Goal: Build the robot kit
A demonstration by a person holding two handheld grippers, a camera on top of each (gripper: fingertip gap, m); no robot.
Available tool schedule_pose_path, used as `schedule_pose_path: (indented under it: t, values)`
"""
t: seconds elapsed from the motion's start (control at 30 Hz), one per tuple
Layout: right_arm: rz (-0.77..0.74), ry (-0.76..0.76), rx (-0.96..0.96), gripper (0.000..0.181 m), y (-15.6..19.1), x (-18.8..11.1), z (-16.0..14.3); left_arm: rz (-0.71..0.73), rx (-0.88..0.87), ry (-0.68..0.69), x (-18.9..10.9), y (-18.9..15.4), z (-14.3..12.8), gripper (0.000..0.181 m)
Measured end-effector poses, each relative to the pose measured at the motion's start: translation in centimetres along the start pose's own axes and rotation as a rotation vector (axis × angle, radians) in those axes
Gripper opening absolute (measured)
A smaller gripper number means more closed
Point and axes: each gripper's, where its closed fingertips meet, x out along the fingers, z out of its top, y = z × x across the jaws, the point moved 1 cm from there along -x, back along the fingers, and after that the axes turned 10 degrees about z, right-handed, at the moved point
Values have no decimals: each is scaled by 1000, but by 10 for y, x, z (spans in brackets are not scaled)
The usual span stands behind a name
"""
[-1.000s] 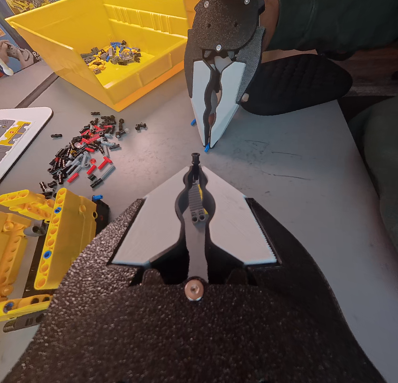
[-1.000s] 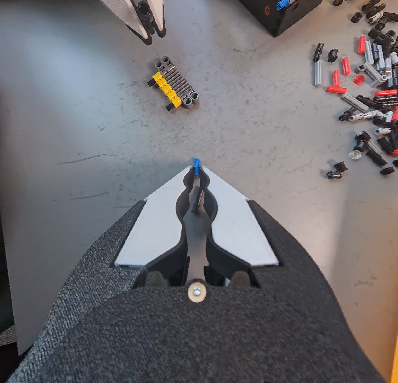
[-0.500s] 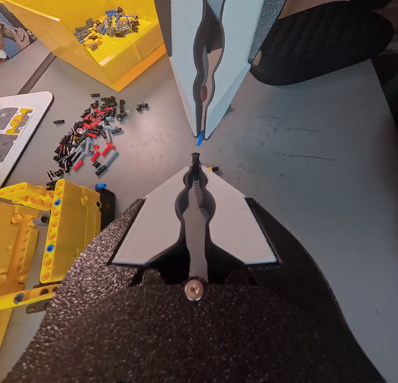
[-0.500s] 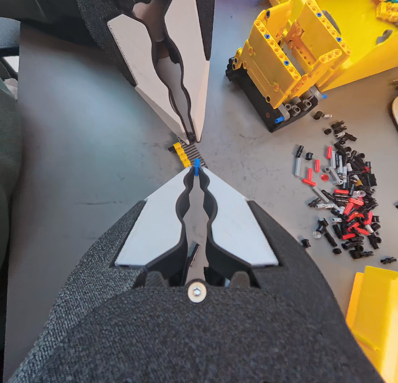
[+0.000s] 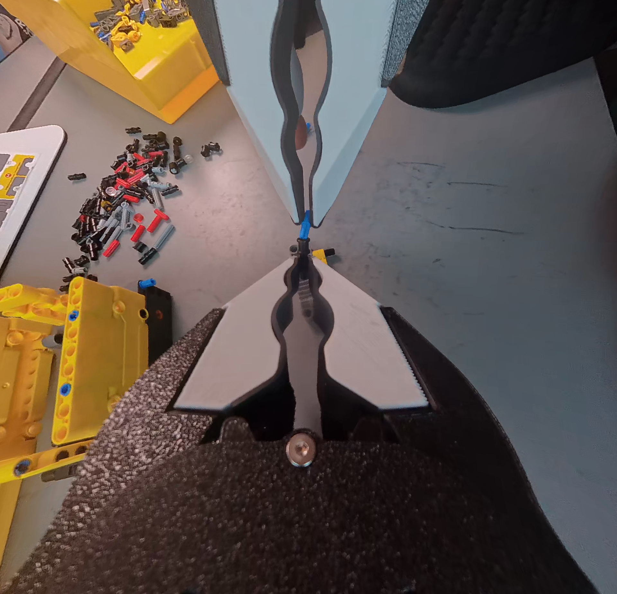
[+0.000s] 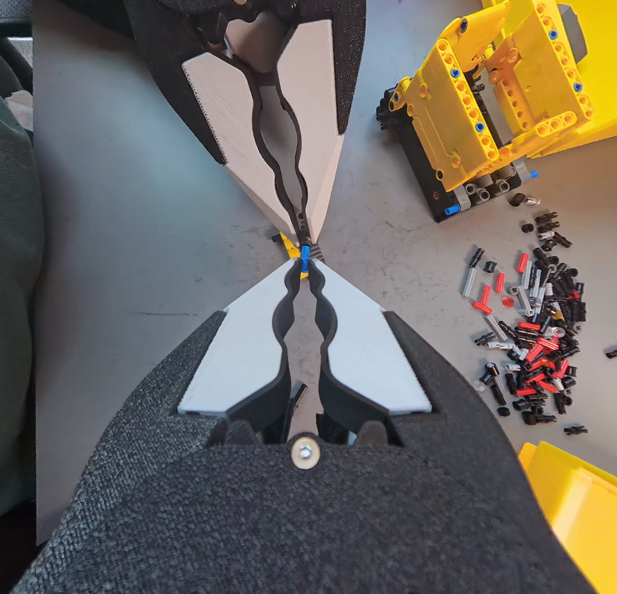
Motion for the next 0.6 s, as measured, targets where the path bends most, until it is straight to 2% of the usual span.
schedule_pose_path:
  t: [0.4,0.6]
  values:
    - [93,205,-193,4,24,12,-6,-239,-89,77,-6,-29,-7,2]
    - [121,289,-231,3,34,25,-13,-299,-102,152,-6,-41,-14,2]
